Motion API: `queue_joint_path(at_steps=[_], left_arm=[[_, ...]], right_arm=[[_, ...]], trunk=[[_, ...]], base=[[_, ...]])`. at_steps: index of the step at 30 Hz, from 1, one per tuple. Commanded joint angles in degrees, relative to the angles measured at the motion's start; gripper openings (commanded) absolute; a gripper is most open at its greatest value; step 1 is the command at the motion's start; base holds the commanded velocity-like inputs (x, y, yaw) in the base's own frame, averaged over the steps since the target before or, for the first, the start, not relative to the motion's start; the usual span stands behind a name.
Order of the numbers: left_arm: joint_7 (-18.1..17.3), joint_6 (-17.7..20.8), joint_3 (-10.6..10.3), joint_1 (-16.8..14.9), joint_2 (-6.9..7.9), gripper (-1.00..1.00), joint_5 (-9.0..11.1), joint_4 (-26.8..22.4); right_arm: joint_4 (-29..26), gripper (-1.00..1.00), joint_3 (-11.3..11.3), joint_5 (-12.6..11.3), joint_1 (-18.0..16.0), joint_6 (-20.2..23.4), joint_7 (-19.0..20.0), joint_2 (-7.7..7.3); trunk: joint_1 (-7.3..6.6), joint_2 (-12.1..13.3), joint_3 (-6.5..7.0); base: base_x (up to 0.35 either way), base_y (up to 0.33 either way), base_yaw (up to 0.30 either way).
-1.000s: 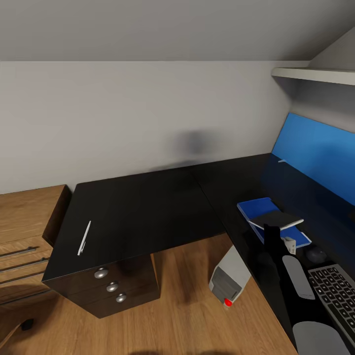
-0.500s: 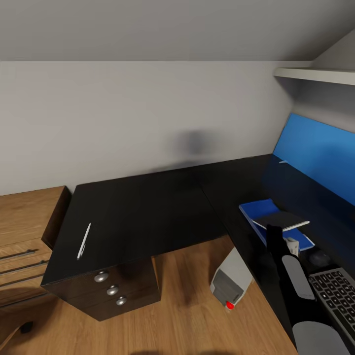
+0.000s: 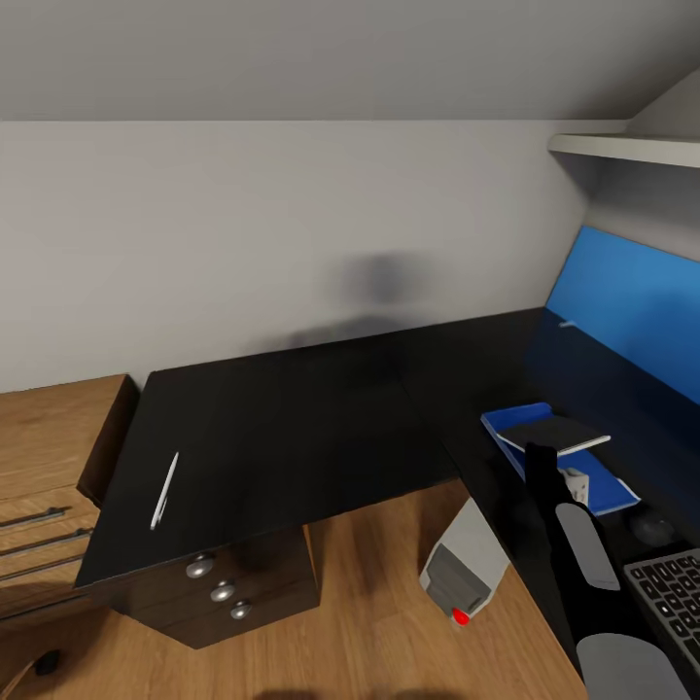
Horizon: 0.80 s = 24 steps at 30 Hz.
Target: In the bedroom, organize the workspace by keeping the computer under the desk, ensuring the monitor is on the desk, placing the keyboard on the desk next to the monitor, placing the mouse on the desk next to the keyboard, moving the folder from the swivel chair onto the desk next to the mouse, stacking the notebook on top of the folder with the pen on top of the notebook, and positioning the swivel chair next to the desk.
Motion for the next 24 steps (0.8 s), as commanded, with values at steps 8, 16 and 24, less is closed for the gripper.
queue_joint_path(at_steps=[8, 16, 24], left_arm=[[0.4, -0.4, -0.5, -0.1, 0.05, 1.00, 0.5, 0.0], [0.4, -0.4, -0.5, -0.1, 0.05, 1.00, 0.5, 0.0], [0.4, -0.4, -0.5, -0.1, 0.05, 1.00, 0.4, 0.0]], right_arm=[[-0.1, -1.00, 0.0, -0.6, 0.0, -1.3, -0.6, -0.03], [-0.1, -1.00, 0.0, -0.6, 0.0, -2.6, -2.7, -0.07], [-0.1, -1.00, 0.0, -0.5, 0.0, -2.7, -2.8, -0.06]], trunk=[[0.02, 0.0, -0.05], [0.02, 0.0, -0.05], [0.02, 0.0, -0.05]], base=[[0.037, 0.015, 0.000], [0.001, 0.000, 0.000], [0.000, 0.000, 0.000]])
